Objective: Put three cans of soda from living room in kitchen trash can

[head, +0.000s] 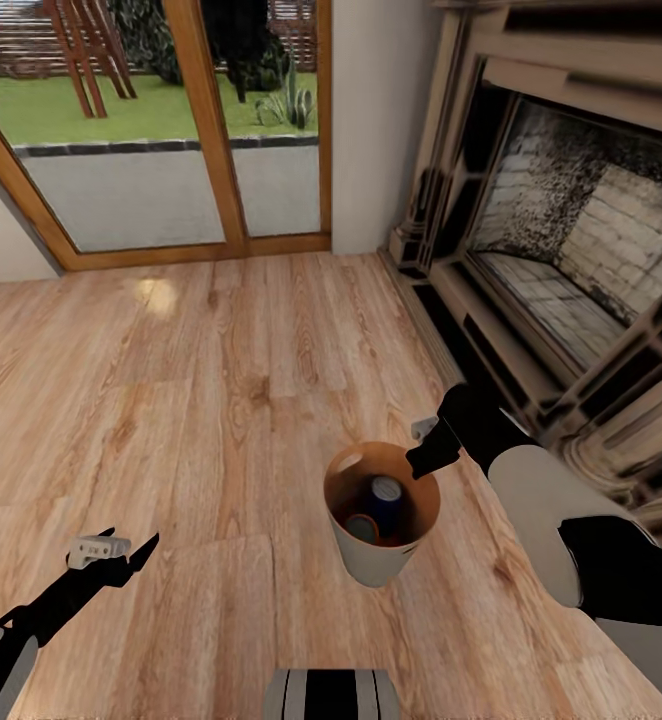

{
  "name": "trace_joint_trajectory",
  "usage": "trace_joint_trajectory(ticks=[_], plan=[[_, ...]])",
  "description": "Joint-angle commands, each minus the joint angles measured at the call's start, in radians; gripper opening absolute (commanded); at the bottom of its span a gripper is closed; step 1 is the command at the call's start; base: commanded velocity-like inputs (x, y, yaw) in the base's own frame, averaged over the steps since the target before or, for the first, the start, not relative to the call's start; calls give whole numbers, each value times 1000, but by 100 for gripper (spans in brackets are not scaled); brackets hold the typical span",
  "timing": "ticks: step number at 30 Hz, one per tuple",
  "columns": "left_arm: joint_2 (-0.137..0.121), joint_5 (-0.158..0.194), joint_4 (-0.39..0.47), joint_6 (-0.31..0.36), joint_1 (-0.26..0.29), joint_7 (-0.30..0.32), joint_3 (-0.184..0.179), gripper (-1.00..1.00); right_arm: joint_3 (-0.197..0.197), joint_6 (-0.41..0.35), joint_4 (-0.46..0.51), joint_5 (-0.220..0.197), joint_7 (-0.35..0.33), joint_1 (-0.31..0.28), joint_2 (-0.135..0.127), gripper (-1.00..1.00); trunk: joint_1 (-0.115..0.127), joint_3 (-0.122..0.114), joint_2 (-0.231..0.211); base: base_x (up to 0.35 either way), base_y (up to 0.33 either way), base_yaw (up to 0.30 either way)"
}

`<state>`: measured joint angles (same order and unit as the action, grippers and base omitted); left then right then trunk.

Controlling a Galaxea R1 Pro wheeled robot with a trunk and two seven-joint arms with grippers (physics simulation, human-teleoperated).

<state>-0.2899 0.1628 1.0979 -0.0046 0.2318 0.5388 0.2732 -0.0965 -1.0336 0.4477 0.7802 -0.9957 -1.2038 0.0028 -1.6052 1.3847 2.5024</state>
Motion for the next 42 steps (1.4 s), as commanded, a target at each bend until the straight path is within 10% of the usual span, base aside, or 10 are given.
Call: trace_joint_trajectory(ticks=[1,42], plan=[[0,0,0,0,0,0,0,100,3,-14,0,-23,-4,0,0,-100,0,4,0,0,0,0],[0,-2,-6,-1,0,-2,0,100,3,-14,11,-21,-4,0,-1,-100,-12,104,6,0,0,0]])
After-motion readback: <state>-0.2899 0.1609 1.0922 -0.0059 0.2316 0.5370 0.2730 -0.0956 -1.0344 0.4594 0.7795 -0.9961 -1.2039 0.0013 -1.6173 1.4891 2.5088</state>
